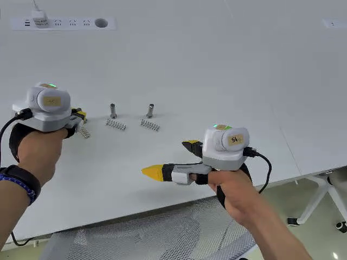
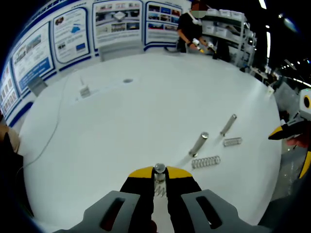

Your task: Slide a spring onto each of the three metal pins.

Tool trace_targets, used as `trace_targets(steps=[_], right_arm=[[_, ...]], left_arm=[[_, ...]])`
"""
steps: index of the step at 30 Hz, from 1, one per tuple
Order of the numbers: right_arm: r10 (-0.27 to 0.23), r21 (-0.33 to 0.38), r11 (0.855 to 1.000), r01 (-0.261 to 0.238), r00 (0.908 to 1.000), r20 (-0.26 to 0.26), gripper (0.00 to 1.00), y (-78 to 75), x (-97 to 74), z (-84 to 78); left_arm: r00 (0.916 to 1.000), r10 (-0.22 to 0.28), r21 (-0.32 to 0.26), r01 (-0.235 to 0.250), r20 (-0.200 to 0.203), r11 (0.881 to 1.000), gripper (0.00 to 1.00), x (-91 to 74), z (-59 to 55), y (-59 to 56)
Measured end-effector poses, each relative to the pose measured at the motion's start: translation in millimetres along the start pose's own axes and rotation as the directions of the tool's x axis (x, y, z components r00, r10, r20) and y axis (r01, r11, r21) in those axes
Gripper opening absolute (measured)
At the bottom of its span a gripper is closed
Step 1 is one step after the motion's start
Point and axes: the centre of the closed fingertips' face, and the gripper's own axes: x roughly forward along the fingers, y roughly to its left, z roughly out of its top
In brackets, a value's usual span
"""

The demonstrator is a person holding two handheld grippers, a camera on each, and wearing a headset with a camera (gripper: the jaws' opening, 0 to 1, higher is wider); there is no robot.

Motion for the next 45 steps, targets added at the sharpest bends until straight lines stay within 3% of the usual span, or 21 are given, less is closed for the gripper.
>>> trace_targets(steps=[26, 45], right_arm=[[0.001, -0.005, 1.000, -0.001, 1.0000, -0.001, 0.94, -0.3, -1.1, 1.8], [0.008, -0.010, 1.000, -0.008, 0.9999, 0.007, 0.94, 0.8, -0.5, 5.8]], left_arm=[[0.9999, -0.002, -0.013, 0.002, -0.013, 1.000, 0.09, -0.1, -2.9, -2.4], [0.9997, 0.007, -0.049, -0.008, -0.022, 0.999, 0.17, -8.3, -7.1, 0.5]])
